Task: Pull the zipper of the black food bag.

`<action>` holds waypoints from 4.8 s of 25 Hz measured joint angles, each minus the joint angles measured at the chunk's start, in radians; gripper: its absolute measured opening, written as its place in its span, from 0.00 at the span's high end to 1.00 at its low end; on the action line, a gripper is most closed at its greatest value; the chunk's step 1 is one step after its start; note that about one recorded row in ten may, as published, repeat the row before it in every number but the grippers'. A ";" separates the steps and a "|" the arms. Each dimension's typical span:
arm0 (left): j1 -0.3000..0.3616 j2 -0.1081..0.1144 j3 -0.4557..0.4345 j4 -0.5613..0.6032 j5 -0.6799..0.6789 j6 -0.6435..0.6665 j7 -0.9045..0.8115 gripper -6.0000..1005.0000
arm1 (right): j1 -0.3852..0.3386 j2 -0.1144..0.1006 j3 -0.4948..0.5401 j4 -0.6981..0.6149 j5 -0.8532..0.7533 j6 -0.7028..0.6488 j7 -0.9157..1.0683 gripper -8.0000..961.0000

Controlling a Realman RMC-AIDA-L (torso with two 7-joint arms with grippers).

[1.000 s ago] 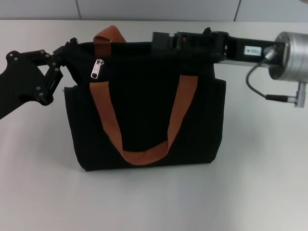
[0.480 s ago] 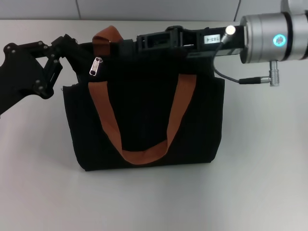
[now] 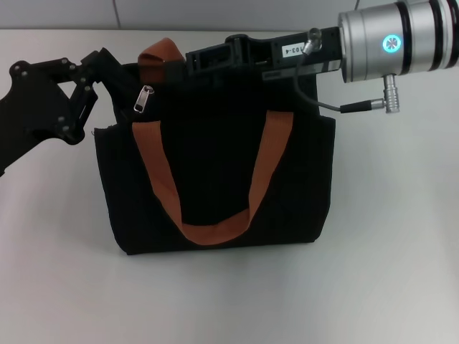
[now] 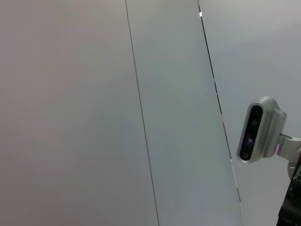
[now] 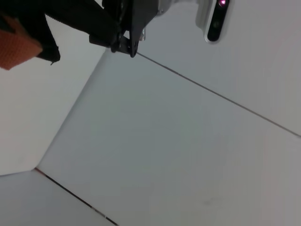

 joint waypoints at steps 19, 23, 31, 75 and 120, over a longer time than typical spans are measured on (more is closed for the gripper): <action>-0.015 -0.001 0.007 -0.014 0.000 0.026 0.012 0.96 | 0.068 0.017 -0.128 0.005 -0.017 0.120 0.074 0.59; -0.016 -0.001 0.007 -0.017 0.001 0.042 0.012 0.96 | 0.067 0.019 -0.129 0.005 -0.010 0.127 0.074 0.60; -0.027 -0.001 0.008 -0.027 0.001 0.035 0.012 0.96 | 0.061 0.024 -0.129 0.006 -0.005 0.137 0.065 0.60; -0.038 -0.001 0.002 -0.054 -0.010 0.034 0.018 0.95 | 0.047 0.026 -0.194 0.025 0.087 0.182 0.034 0.63; 0.009 -0.001 0.000 -0.068 -0.049 0.009 0.038 0.95 | 0.056 0.026 -0.333 -0.235 -0.116 0.270 0.200 0.99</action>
